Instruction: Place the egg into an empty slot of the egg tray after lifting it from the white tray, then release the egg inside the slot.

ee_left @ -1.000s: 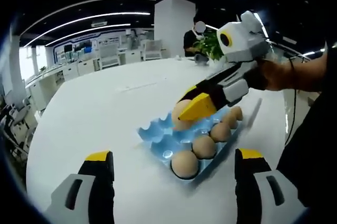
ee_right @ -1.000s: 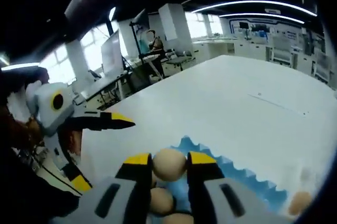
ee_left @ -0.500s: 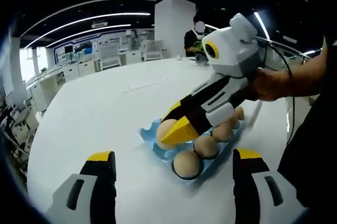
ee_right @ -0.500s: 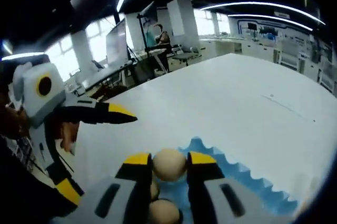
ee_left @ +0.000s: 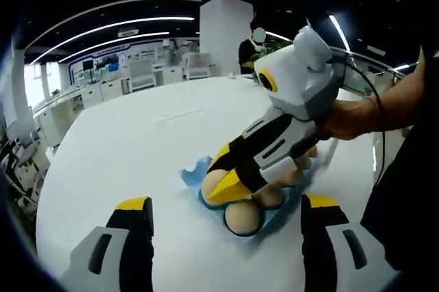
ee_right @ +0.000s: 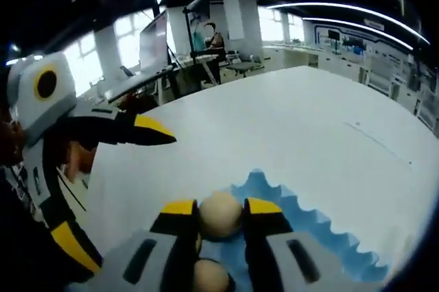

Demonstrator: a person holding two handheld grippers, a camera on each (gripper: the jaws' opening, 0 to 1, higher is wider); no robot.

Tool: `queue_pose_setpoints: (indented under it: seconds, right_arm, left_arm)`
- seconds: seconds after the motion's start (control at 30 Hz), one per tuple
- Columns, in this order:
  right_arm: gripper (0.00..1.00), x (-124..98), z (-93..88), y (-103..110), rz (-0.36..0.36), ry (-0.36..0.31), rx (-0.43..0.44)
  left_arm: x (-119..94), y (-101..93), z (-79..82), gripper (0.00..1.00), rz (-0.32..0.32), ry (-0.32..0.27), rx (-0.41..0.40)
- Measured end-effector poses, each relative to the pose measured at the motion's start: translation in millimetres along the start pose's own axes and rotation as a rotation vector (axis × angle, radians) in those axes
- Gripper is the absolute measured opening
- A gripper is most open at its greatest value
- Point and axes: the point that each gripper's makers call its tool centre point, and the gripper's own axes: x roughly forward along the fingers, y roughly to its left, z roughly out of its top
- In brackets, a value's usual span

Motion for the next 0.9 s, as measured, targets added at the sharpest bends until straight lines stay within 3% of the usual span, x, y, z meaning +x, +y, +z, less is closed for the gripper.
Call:
queue_pose_setpoints:
  seconds: [0.17, 0.9]
  right_arm:
    - [0.26, 2.5, -0.1, -3.4, 0.002, -0.005, 0.035]
    - [0.25, 3.7, 2.6, -4.1, 0.007, -0.025, 0.027]
  left_arm:
    - [-0.9, 0.5, 3.3, 0.88, 0.003, -0.004, 0.006]
    - [-2.1, 2.9, 7.6, 0.84, -0.003, -0.011, 0.013]
